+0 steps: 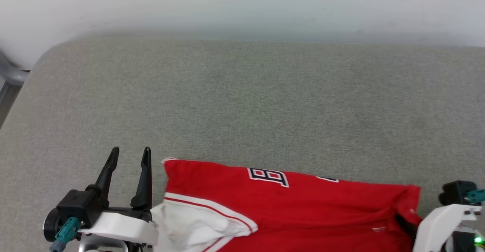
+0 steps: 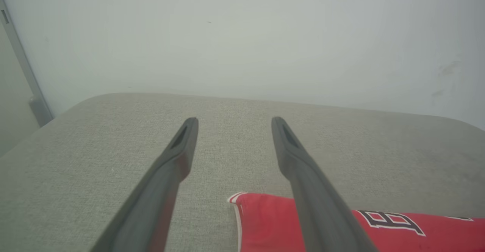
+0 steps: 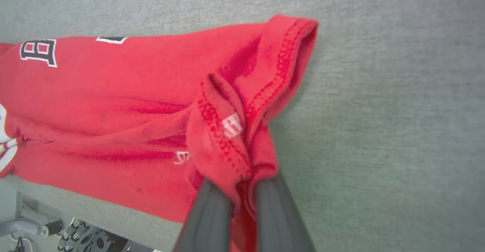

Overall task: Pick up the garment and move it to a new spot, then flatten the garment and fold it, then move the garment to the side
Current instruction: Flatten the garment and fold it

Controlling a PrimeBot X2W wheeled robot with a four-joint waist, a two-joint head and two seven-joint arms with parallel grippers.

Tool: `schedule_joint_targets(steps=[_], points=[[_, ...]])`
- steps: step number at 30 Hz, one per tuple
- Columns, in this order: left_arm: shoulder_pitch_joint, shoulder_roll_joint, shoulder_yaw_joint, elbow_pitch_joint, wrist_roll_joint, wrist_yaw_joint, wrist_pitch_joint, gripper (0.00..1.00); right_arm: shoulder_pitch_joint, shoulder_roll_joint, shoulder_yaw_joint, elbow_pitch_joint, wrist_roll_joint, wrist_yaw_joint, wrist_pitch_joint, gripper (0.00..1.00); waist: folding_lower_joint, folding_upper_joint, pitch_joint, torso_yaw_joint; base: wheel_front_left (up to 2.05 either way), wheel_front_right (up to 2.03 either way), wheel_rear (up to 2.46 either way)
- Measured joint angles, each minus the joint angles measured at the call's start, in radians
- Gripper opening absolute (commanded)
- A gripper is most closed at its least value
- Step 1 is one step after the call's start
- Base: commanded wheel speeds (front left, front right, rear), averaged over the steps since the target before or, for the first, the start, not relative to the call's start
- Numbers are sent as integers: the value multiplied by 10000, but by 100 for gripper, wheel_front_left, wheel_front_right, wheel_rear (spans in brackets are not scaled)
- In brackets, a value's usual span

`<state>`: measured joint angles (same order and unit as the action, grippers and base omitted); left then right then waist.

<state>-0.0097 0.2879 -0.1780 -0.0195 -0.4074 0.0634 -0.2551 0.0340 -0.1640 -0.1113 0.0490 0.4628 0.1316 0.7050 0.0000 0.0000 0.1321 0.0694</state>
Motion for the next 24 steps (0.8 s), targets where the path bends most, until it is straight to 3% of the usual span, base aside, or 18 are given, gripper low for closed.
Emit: schedule_joint_targets(steps=[10,14,19,24], points=[[36,2,-119,-84,17,88,73,100,270,-303,-2217,-545,-362,-4,616,0,0,0,-181,-374,0,0,0],[41,-15,-178,-65,15,111,73,100,281,-12,-2673,-721,88,-6,1149,0,0,0,-237,-476,0,0,0],[50,-36,-284,-6,-4,69,73,100,178,926,-2859,-920,2307,-6,2562,0,0,0,-373,-535,0,0,0],[36,-33,-384,25,-15,10,117,100,-59,1085,-2949,-867,4702,-6,3501,0,0,0,-394,-473,0,0,0]])
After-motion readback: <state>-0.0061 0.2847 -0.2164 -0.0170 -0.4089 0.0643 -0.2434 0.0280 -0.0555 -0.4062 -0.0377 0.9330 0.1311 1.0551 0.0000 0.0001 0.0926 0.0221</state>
